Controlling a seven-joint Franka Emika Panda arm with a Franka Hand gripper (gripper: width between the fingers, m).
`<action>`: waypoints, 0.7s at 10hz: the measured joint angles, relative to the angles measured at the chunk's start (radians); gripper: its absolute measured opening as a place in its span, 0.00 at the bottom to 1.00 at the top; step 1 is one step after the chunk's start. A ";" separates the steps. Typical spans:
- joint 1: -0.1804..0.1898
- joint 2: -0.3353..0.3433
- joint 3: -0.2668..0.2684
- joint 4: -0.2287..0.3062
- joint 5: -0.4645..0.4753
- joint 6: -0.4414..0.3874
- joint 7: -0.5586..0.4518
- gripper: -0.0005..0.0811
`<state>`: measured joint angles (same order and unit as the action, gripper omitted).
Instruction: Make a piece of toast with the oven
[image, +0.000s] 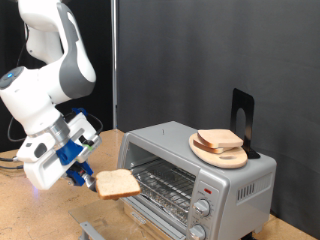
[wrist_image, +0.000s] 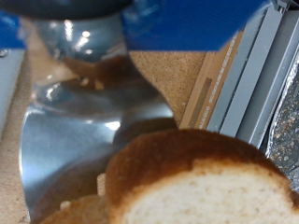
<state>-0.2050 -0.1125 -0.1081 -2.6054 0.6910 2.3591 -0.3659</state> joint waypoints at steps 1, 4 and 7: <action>0.005 0.008 0.010 0.001 0.016 0.007 -0.002 0.49; 0.008 0.011 0.022 0.001 0.023 0.007 -0.002 0.49; 0.009 0.013 0.040 -0.002 0.016 0.039 0.001 0.49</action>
<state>-0.1960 -0.0997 -0.0681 -2.6077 0.7071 2.3977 -0.3648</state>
